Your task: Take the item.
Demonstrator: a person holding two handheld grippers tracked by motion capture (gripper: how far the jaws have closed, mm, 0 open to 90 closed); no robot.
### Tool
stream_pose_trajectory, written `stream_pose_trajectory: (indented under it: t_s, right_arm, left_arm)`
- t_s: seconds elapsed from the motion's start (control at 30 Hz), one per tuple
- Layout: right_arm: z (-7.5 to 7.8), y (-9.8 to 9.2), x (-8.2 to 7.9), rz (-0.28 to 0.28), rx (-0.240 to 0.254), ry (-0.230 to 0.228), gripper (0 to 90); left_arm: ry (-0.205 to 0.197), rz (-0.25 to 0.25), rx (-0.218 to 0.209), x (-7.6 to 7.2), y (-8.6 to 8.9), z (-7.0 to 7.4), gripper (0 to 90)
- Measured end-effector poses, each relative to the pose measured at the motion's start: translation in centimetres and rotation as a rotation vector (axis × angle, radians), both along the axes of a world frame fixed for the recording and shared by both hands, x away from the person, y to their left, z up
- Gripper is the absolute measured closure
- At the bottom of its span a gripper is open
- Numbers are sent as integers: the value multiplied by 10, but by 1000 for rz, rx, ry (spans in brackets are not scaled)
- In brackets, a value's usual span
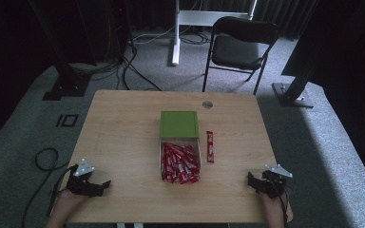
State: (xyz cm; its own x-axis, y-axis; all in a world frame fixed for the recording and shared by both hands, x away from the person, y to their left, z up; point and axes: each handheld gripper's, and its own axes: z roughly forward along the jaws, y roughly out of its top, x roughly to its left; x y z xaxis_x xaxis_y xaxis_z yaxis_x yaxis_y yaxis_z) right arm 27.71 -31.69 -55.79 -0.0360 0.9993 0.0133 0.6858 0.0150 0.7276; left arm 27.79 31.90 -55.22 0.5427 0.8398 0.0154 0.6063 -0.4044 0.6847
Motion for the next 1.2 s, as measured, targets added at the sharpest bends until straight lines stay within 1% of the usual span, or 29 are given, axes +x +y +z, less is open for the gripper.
stream_pose_trajectory:
  t_s: [0.13,0.2,0.23,0.33,0.47,0.53,0.63,0.77,1.0,1.2]
  right_arm:
    - [0,1,-4,-20,-14,-4,125]
    - [0,-1,-5,-14,6,-2,125]
    - [0,-1,-6,-18,5,2,124]
    - [0,-1,-8,-29,1,2,124]
    - [0,1,-10,-32,-18,-5,125]
    - [0,2,-10,-28,-27,-8,126]
    - [0,2,-10,11,-16,-6,126]
    - [0,1,-10,16,1,-1,133]
    - [0,2,-10,46,2,-1,133]
    - [0,2,-10,49,3,0,133]
  left_arm:
    - [0,0,0,0,0,0,7]
    - [0,0,0,0,0,0,7]
    - [0,0,0,0,0,0,7]
    - [0,0,0,0,0,0,7]
    - [0,0,0,0,0,0,7]
    - [0,0,0,0,0,0,7]
    - [0,0,0,0,0,0,7]
    - [0,0,0,0,0,0,7]
    - [0,0,0,0,0,0,7]
    - [0,0,0,0,0,0,7]
